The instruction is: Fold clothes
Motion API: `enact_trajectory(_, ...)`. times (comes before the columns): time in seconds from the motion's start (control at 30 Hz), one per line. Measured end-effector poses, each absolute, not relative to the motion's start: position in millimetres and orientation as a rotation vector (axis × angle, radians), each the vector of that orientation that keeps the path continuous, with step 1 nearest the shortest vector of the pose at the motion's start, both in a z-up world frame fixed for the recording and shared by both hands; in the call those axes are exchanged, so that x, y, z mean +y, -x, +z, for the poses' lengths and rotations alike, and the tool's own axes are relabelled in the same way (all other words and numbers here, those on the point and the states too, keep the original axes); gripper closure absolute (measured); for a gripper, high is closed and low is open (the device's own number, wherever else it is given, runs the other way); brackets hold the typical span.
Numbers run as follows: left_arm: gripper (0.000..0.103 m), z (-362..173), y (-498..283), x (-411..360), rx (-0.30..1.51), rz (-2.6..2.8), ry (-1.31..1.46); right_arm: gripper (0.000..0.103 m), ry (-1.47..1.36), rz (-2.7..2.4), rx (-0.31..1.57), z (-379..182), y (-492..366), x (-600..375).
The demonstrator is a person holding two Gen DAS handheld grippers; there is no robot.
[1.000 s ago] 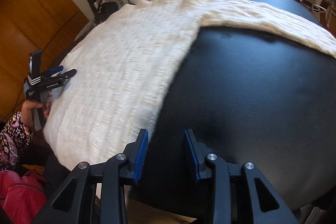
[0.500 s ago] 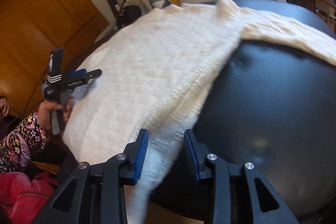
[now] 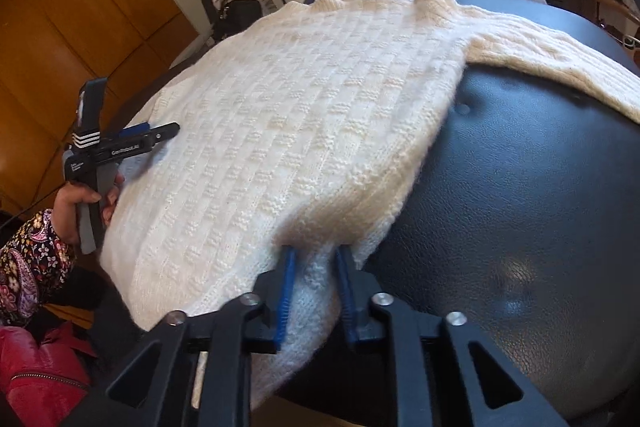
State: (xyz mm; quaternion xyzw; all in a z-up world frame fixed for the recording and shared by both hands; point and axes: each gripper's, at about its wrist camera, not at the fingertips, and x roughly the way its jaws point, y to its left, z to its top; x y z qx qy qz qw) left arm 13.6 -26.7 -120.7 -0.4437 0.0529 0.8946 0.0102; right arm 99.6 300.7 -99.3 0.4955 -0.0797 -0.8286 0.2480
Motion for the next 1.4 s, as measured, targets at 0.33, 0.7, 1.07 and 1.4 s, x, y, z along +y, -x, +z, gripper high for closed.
enact_trajectory(0.33,0.000,-120,-18,-26,0.220,2.796,1.403,0.101,-1.344,-2.415,-0.087,-80,-114,346)
enact_trajectory(0.7,0.000,-121,-18,-26,0.202,2.794,1.415,0.078,-1.349,-2.199,-0.498,-107,-97,344)
enact_trajectory(1.07,0.000,-119,-23,-29,0.249,2.784,1.417,0.098,-1.380,-2.431,0.408,-79,-103,300)
enact_trajectory(1.4,0.000,-106,-52,-44,0.149,2.735,1.371,0.087,-1.276,-2.483,-0.155,-59,-98,358)
